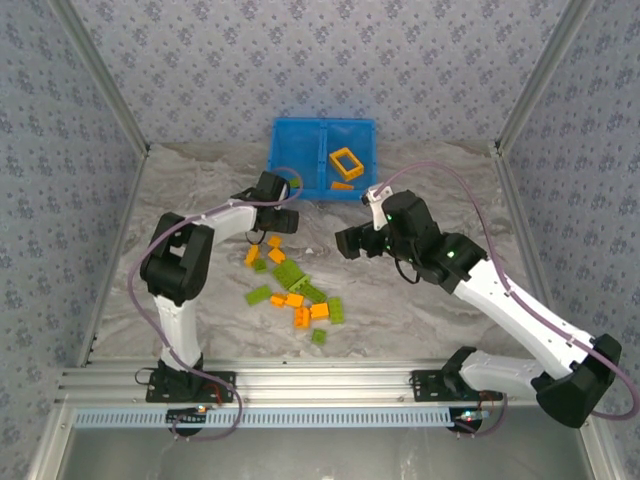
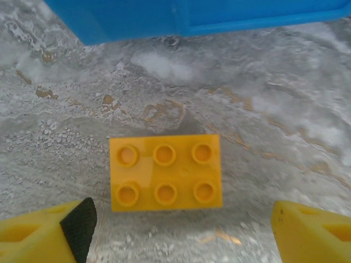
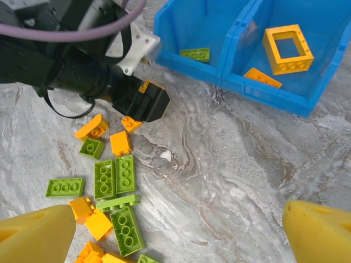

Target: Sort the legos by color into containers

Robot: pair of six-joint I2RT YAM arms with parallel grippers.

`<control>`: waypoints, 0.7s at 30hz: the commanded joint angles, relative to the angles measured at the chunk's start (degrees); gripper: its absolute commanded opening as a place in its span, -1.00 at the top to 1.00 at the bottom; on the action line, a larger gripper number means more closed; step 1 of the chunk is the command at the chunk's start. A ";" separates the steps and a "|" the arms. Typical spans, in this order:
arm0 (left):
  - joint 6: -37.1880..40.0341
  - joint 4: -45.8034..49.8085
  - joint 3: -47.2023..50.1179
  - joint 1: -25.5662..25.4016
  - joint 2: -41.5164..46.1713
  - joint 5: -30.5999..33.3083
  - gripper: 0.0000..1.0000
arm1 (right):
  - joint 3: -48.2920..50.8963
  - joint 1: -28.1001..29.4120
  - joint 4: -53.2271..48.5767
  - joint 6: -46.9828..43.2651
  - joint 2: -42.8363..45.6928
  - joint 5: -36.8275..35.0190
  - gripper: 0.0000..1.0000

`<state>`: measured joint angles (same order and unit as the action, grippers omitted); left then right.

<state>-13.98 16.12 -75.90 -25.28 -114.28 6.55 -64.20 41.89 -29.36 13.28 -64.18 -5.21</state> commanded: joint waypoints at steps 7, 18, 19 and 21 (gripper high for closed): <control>1.18 -2.85 -1.14 1.11 -2.47 1.03 -0.06 | -0.03 -0.19 1.42 0.72 -0.97 -1.69 -0.99; 0.30 -2.64 4.18 -1.49 10.65 -2.97 0.19 | -0.08 -0.25 1.87 1.48 -1.82 -2.17 -1.00; 0.12 -2.59 4.58 -2.50 12.41 -2.94 0.19 | -0.04 -0.31 1.98 1.55 -1.82 -2.30 -0.99; 0.00 -2.67 4.70 -5.14 15.82 -3.11 0.17 | -0.11 -0.29 2.37 1.87 -1.82 -2.81 -0.99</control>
<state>-13.15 14.22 -70.52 -26.83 -105.51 5.17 -64.20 41.89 -28.40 13.91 -65.91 -6.31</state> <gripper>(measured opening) 0.458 0.997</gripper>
